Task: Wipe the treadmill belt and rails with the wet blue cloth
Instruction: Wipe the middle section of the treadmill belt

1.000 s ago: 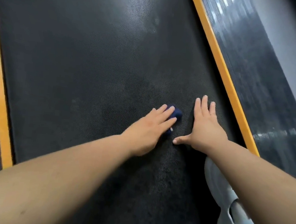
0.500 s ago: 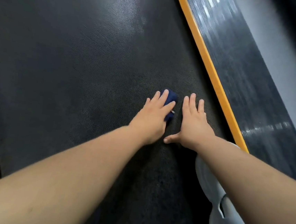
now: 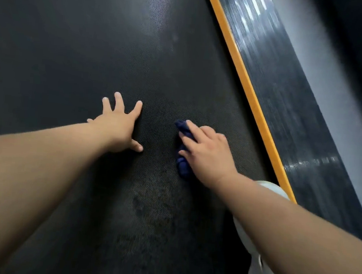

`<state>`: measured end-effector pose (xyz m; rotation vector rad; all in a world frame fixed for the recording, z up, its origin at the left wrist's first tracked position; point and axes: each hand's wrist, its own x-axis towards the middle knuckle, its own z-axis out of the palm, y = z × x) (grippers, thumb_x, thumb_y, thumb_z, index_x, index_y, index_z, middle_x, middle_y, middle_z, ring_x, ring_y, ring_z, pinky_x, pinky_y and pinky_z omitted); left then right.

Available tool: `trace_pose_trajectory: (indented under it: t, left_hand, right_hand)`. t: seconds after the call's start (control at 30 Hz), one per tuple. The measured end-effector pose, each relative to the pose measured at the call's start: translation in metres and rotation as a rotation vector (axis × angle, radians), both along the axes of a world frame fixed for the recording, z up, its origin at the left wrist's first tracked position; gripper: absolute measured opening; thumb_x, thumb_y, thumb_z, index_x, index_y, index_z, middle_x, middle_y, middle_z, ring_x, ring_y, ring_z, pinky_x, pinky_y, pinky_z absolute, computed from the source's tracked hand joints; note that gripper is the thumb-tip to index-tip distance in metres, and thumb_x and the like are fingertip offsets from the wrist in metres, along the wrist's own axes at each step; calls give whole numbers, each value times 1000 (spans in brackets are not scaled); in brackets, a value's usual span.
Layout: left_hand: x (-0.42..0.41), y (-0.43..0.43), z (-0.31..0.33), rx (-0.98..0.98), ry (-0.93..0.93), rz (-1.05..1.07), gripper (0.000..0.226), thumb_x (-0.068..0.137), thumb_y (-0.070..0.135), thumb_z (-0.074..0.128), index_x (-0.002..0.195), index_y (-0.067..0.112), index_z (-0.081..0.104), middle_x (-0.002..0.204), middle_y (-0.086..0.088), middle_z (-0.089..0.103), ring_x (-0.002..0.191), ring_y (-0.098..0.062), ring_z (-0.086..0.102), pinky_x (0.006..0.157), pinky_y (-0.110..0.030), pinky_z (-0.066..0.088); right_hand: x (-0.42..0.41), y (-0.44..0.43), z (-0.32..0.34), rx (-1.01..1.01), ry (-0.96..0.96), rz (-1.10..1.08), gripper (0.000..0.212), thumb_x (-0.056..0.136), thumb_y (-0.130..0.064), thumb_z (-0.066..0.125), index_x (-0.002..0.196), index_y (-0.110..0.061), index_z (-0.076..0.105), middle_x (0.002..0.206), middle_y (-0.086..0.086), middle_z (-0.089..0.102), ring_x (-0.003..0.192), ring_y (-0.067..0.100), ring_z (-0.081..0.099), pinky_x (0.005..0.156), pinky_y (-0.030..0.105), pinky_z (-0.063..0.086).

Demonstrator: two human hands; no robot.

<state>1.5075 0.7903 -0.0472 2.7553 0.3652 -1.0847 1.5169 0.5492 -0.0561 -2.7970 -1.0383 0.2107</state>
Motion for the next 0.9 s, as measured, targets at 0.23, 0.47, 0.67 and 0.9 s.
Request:
trace_pose_trajectory:
  t: [0.23,0.47,0.67,0.9]
  left_hand:
    - [0,-4,1,28,5,-26,122,68,57,75,147,37,-16,152,-14,-29,140,-43,-20,101,-70,28]
    - [0,-1,1,14,7,-24,125,65,57,78,146,39,-15,152,-13,-30,140,-42,-20,102,-70,25]
    - [-1,-2,-1,42,8,-36,123,67,59,75,146,37,-16,151,-15,-29,140,-43,-20,101,-69,29]
    - [0,-4,4,23,18,-31,125,66,59,76,147,35,-16,151,-16,-29,140,-45,-19,102,-68,29]
  right_hand:
    - [21,-11,7,-105,93,-422,48,96,-23,44,142,-18,34,140,10,36,111,32,39,90,42,43]
    - [23,-15,14,-74,47,-70,42,93,-16,47,134,-12,46,134,11,48,109,33,43,82,41,49]
    - [50,-31,27,-293,94,-466,36,90,-21,55,123,-9,45,127,15,39,112,31,39,84,36,39]
    - [15,-21,19,-111,251,-431,63,88,-35,54,142,-16,29,134,11,31,120,29,34,91,37,42]
